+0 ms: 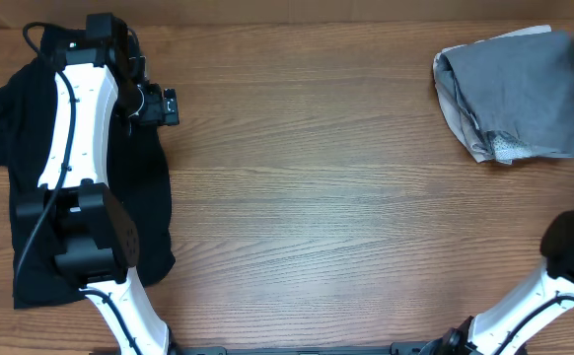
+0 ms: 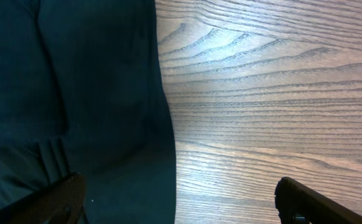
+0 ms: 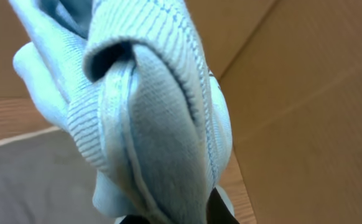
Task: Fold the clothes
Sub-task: 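Lower the bundle onto the folded grey garment and open the right gripper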
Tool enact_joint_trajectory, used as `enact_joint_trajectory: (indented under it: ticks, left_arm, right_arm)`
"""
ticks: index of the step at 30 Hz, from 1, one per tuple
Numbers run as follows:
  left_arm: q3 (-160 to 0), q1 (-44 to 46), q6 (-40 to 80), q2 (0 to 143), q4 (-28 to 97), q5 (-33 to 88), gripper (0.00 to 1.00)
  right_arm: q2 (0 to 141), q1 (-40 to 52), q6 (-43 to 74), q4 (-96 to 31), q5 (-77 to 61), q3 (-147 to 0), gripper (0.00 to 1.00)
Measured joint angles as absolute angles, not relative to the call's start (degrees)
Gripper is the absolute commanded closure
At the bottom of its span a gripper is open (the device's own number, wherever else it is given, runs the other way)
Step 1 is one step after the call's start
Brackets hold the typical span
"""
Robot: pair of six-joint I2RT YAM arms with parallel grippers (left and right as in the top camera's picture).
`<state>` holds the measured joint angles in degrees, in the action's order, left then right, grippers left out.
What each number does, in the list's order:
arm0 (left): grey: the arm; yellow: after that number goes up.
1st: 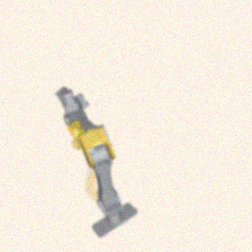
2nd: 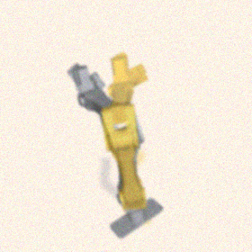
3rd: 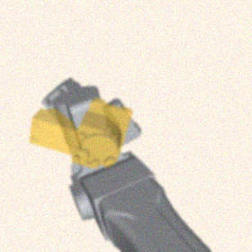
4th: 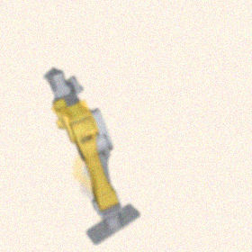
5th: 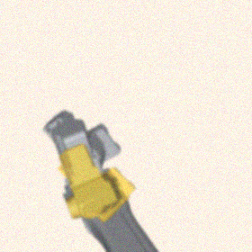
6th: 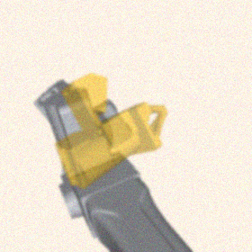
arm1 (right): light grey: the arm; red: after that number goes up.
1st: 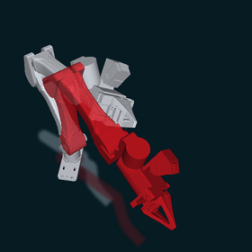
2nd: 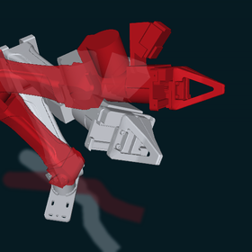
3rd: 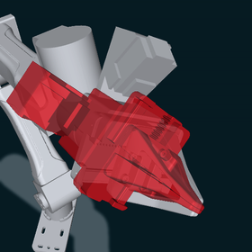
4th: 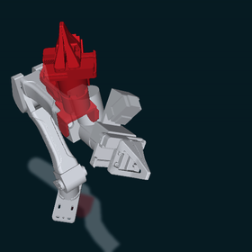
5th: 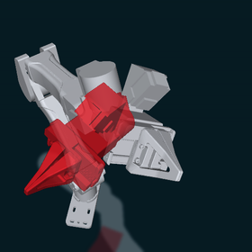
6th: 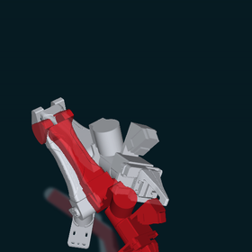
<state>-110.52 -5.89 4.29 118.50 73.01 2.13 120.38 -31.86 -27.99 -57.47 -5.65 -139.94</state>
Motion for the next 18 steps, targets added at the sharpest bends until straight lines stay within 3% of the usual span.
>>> enact_joint_trajectory:
  ticks: [7,18]
  left_arm:
    - [-110.5,-5.9,4.4,118.5,70.8,4.2,0.0]
    - [-110.5,-5.9,4.5,118.5,69.3,6.6,0.0]
  right_arm:
    - [126.8,-36.2,-30.4,-57.0,-10.2,-139.9,0.96]
    - [132.9,-34.9,-33.2,-62.8,-11.8,-139.9,0.96]
